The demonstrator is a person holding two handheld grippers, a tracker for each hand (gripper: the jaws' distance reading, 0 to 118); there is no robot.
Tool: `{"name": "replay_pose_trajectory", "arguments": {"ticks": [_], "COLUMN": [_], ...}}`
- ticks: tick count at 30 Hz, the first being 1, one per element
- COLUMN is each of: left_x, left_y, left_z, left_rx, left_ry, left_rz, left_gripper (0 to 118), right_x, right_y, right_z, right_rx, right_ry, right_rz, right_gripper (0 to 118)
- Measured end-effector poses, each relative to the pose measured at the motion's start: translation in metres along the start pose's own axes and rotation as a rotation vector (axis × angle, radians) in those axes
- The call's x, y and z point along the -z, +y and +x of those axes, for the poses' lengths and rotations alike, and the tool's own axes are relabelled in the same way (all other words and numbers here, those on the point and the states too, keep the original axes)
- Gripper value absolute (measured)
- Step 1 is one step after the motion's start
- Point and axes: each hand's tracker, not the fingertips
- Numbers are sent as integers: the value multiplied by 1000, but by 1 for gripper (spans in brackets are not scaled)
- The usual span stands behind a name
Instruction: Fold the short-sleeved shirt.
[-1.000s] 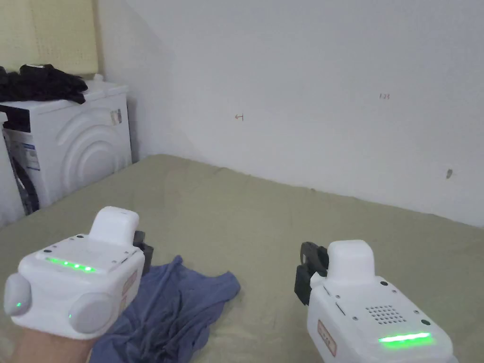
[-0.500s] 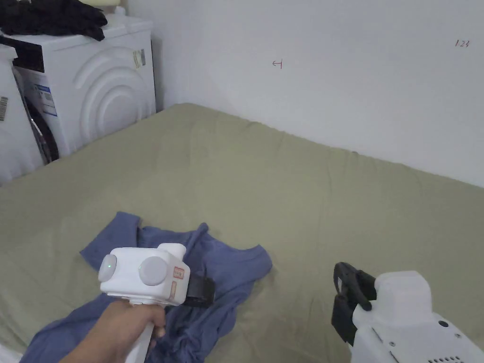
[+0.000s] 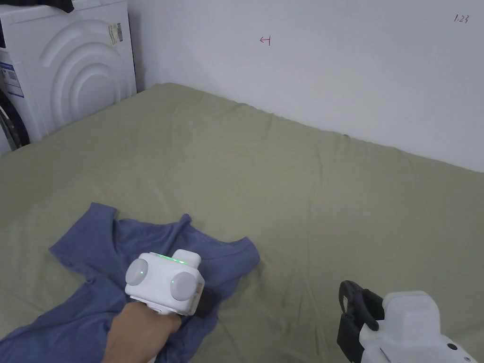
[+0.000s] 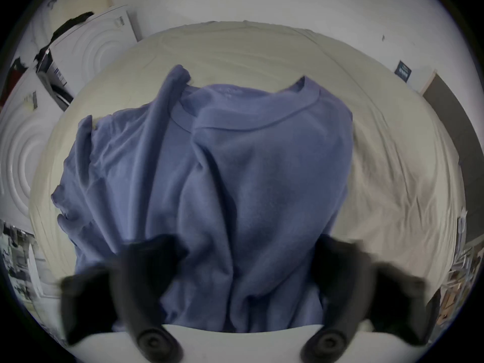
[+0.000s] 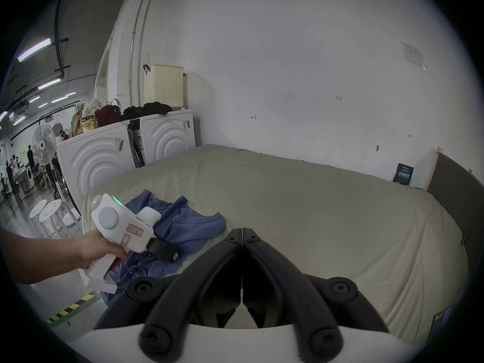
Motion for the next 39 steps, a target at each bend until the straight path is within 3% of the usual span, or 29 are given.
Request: {"name": "replay_pose_trajectory", "arguments": {"ticks": [1,3,9,12,19,26,30,33,37,39], "left_x": [-6,-13,-39,-63,-121,-184,-153,-90,-23,-14], "left_y": [1,2,-4,4,43,58,42,12,-22,-32], "left_z": [-3,-6,-18,7,135,323,435,497,531,531], "left_rx": [11,21,-166,-112,49,277,453,547,522,505], "left_ry": [-2,-1,-221,-284,-519,-782,-731,-621,-546,-555], "left_rz": [17,47,197,266,405,494,394,246,87,100], "left_gripper": [14,14,14,14,14,14,14,14,14,17], "right_x": [-1,-5,-27,-44,-99,-162,-188,-202,-211,-214], "right_y": [-1,-2,-5,-8,-24,-46,-67,-83,-100,-106], "right_z": [1,4,19,33,82,149,186,210,234,241], "right_rx": [2,15,53,66,136,187,219,245,277,275], "right_ry": [-3,-12,-26,-50,-167,-327,-410,-462,-500,-510], "right_rz": [2,4,22,32,68,90,85,71,46,38], "right_gripper": [0,0,0,0,0,0,0,0,0,0]}}
